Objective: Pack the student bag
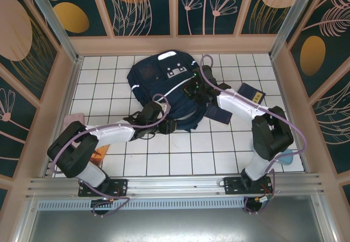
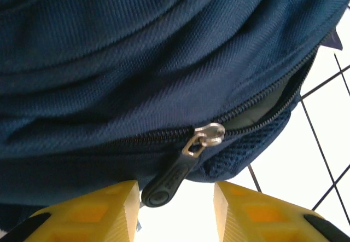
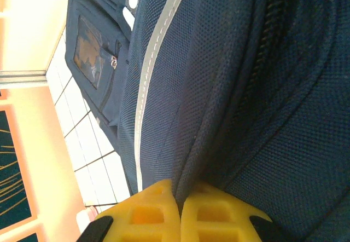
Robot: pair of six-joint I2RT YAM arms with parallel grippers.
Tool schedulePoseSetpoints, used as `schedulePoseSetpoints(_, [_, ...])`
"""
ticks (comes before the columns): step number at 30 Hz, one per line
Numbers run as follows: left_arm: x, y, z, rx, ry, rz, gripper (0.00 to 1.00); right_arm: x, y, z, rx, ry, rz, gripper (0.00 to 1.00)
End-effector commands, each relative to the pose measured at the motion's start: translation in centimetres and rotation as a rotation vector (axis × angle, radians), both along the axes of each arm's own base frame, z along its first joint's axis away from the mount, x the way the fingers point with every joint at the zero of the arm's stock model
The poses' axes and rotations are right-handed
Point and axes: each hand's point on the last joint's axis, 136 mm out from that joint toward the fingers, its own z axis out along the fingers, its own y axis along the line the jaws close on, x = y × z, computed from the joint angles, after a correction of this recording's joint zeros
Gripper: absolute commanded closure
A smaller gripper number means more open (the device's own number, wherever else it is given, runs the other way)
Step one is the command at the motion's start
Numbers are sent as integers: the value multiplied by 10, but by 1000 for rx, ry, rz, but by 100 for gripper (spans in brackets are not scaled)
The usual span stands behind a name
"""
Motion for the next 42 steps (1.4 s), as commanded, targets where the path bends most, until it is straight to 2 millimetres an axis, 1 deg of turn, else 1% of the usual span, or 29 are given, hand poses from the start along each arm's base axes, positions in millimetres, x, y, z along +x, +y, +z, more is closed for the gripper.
schedulePoseSetpoints(1, [13, -5, 7, 18, -53, 0, 63, 6, 20, 66, 105, -166, 73, 100])
schedulePoseSetpoints(5, [16, -4, 5, 36, -57, 13, 70, 5, 19, 66, 103, -167, 71, 100])
schedulePoseSetpoints(9, [19, -2, 6, 46, -70, 26, 84, 5, 18, 67, 95, -170, 67, 100])
schedulePoseSetpoints(11, [18, -2, 9, 39, -76, 22, 88, 6, 16, 67, 88, -172, 62, 100])
schedulePoseSetpoints(13, [17, -1, 13, 38, -83, 18, 96, 6, 15, 66, 80, -172, 56, 100])
schedulePoseSetpoints(15, [17, 3, 15, 51, -91, 24, 100, 7, 11, 66, 63, -176, 44, 100])
schedulePoseSetpoints(20, [15, 17, 21, 93, -111, 55, 100, 8, -2, 65, 10, -188, 1, 100])
schedulePoseSetpoints(23, [17, 29, 24, 130, -122, 101, 100, 9, -9, 66, -11, -198, -20, 100])
schedulePoseSetpoints(28, [19, 57, 15, 252, -96, 217, 100, 10, -21, 68, -43, -207, -62, 100])
schedulePoseSetpoints(32, [24, 81, 7, 359, -86, 309, 100, 10, -27, 71, -51, -217, -70, 100])
schedulePoseSetpoints(36, [33, 98, 4, 383, -66, 379, 100, 8, -25, 77, -39, -234, -50, 100])
schedulePoseSetpoints(38, [41, 107, 5, 384, -68, 416, 100, 6, -19, 81, -16, -243, -15, 100])
schedulePoseSetpoints(42, [60, 116, 2, 365, -52, 467, 100, -1, -2, 79, 28, -239, 54, 100])
